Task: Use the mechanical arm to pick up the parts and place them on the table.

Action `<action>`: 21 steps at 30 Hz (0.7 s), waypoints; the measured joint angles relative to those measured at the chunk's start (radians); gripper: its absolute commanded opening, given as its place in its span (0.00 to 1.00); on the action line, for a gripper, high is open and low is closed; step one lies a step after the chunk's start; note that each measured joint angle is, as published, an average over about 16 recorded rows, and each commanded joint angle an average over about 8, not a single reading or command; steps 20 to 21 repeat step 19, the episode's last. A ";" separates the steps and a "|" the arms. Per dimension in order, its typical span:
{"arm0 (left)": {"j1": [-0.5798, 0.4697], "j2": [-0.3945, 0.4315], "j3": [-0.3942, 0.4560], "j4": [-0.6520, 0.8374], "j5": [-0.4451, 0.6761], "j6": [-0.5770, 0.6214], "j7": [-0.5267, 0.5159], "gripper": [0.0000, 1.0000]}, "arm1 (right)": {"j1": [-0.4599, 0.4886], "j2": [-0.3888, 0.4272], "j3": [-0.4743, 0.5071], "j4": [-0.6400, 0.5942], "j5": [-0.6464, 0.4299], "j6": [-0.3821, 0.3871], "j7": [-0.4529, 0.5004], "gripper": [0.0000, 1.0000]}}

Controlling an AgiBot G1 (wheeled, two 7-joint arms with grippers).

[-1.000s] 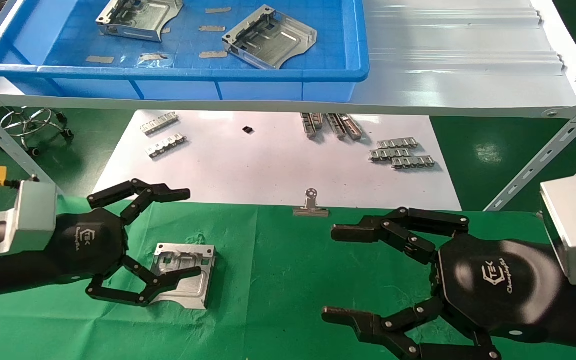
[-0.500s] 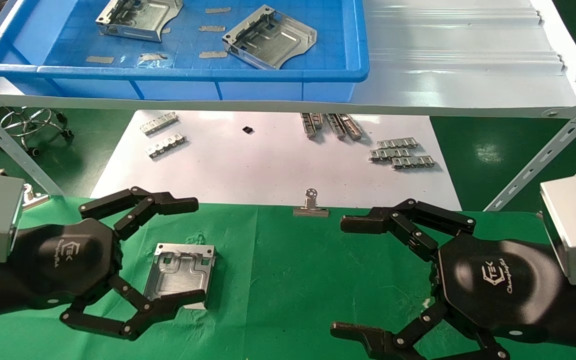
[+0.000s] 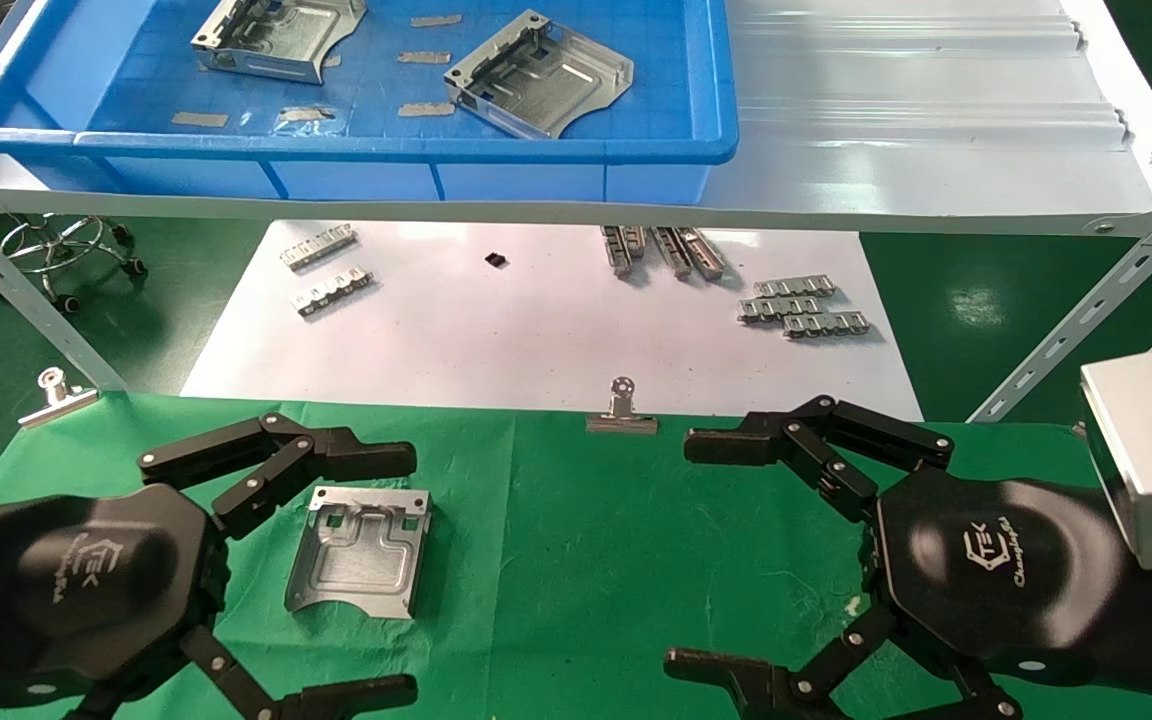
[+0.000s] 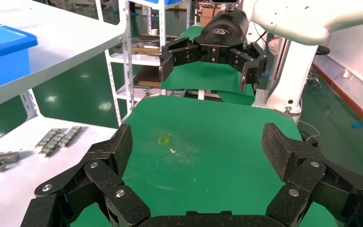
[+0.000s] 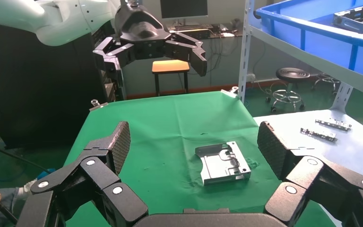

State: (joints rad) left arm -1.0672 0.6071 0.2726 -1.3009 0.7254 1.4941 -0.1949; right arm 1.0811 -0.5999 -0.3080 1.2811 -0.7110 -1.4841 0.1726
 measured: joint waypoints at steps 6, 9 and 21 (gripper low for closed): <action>0.004 -0.002 -0.004 -0.010 -0.003 -0.001 -0.007 1.00 | 0.000 0.000 0.000 0.000 0.000 0.000 0.000 1.00; 0.002 -0.001 -0.002 -0.004 -0.002 -0.001 -0.003 1.00 | 0.000 0.000 0.000 0.000 0.000 0.000 0.000 1.00; -0.002 0.001 0.002 0.006 0.001 0.000 0.003 1.00 | 0.000 0.000 0.000 0.000 0.000 0.000 0.000 1.00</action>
